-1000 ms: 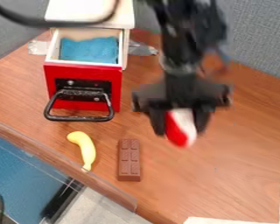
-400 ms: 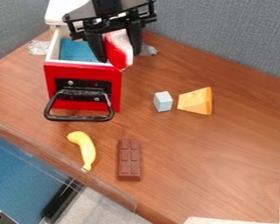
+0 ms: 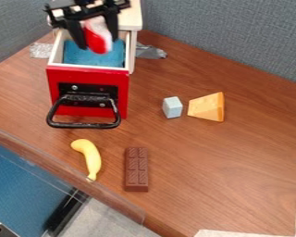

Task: Put the sushi in the drawer

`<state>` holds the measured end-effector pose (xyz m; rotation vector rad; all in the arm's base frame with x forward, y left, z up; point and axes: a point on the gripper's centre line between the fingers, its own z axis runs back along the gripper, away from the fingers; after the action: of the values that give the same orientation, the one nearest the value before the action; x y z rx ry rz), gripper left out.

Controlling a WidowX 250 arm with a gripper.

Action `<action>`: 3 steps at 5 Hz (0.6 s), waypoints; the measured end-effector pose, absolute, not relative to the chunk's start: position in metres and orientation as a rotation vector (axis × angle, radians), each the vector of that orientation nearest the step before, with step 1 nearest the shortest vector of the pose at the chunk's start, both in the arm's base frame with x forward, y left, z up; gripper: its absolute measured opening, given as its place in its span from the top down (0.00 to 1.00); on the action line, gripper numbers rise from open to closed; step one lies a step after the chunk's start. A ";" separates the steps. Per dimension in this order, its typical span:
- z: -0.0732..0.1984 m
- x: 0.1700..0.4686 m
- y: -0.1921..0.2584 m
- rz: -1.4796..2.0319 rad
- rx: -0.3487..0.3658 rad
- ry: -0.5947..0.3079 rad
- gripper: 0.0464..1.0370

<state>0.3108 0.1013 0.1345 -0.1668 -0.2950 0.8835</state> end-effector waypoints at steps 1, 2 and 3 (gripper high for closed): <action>0.129 0.322 0.118 0.903 -0.165 -0.294 0.40; 0.127 0.332 0.128 0.930 -0.161 -0.298 0.40; 0.113 0.336 0.129 0.946 -0.165 -0.277 0.40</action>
<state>0.3363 0.1295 0.1125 -0.1654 -0.2775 0.9465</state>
